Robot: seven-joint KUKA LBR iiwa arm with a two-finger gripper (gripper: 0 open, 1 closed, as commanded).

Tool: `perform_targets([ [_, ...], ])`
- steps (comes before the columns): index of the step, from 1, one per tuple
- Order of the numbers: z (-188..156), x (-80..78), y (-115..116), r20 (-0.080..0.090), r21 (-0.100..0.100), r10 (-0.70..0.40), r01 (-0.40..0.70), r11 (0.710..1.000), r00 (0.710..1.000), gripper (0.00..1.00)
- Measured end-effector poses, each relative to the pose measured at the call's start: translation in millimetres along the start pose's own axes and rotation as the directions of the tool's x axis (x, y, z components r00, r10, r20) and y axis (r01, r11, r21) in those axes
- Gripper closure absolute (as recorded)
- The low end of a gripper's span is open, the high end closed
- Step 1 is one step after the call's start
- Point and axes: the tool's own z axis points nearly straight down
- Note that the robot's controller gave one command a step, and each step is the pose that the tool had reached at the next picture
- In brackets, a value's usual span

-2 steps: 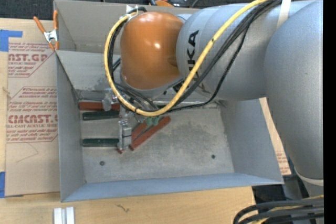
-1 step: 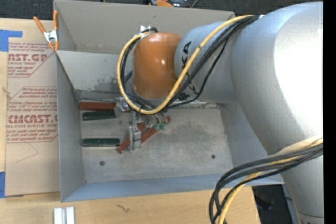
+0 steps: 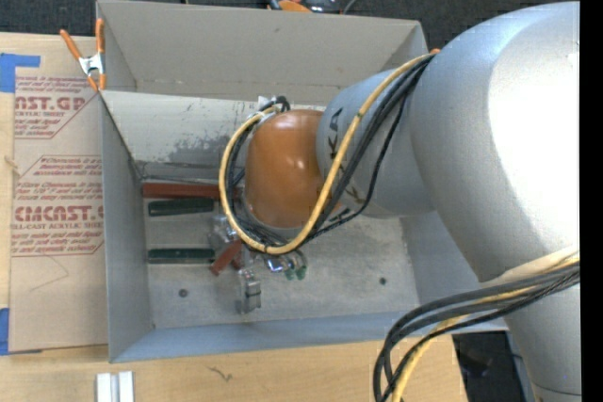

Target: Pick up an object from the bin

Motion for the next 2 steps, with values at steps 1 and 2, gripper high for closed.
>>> perform_targets([
  [1,-2.2,-3.6,-0.4,0.008,0.0,0.001,-0.001,1.0,1.0,1.0],
  [2,-140.5,-39.5,-17.5,0.018,0.002,-0.001,0.001,1.0,1.0,1.0],
])
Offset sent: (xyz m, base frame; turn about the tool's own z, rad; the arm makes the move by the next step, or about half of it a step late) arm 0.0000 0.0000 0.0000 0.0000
